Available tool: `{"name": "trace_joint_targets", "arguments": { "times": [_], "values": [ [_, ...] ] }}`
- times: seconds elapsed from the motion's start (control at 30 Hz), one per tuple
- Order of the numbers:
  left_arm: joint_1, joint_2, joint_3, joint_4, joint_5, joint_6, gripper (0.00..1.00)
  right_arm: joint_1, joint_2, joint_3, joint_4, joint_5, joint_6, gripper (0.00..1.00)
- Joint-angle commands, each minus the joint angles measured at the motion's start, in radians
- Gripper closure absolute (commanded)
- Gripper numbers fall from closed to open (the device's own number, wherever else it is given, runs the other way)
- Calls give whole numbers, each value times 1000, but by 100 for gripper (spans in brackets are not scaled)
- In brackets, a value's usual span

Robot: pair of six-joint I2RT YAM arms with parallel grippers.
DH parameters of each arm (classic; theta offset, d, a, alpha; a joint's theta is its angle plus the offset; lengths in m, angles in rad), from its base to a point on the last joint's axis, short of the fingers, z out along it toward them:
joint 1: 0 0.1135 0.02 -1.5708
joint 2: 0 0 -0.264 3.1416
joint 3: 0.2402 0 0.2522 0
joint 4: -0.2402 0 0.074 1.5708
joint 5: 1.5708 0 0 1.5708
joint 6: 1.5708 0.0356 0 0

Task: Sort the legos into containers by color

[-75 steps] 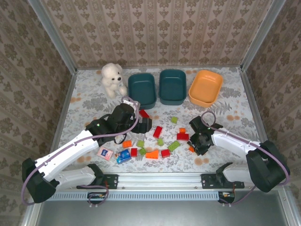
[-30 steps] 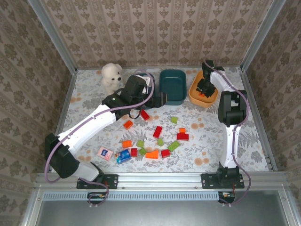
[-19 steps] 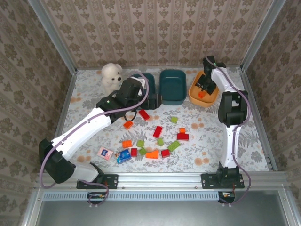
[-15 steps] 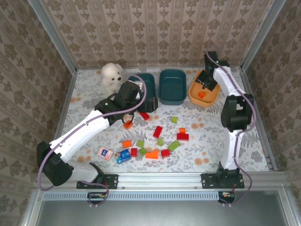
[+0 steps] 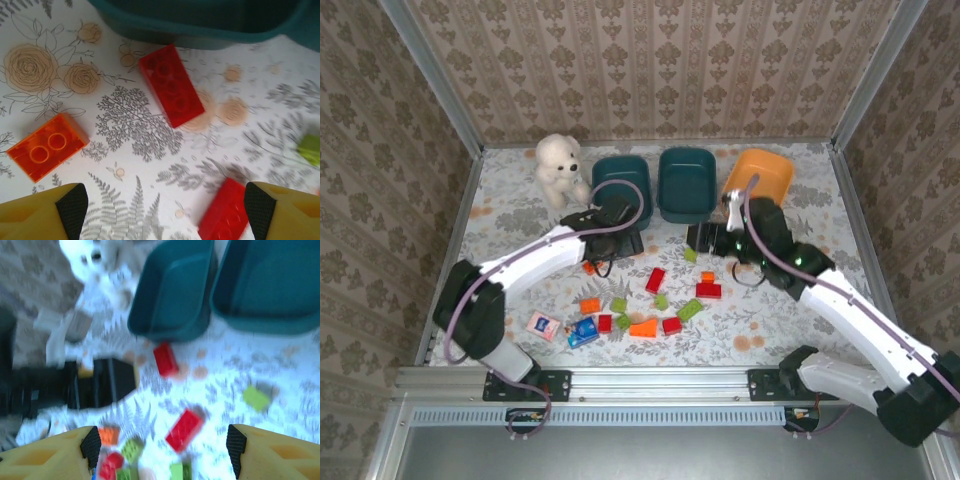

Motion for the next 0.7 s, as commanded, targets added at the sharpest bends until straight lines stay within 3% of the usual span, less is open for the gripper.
{"name": "trace_joint_targets", "arguments": {
  "times": [0.0, 0.17, 0.3, 0.67],
  "values": [
    [-7, 80, 78, -41, -80, -131, 16, 45, -125, -124, 113, -23, 0, 28],
    [-12, 195, 155, -60, -116, -196, 18, 55, -250, -196, 62, -13, -4, 26],
    [-13, 256, 186, -58, -131, -227, 25, 55, -289, -201, 9, 0, 3, 26],
    [-15, 374, 238, -25, -150, -255, 35, 55, -273, -187, 4, 1, 8, 26]
  ]
}}
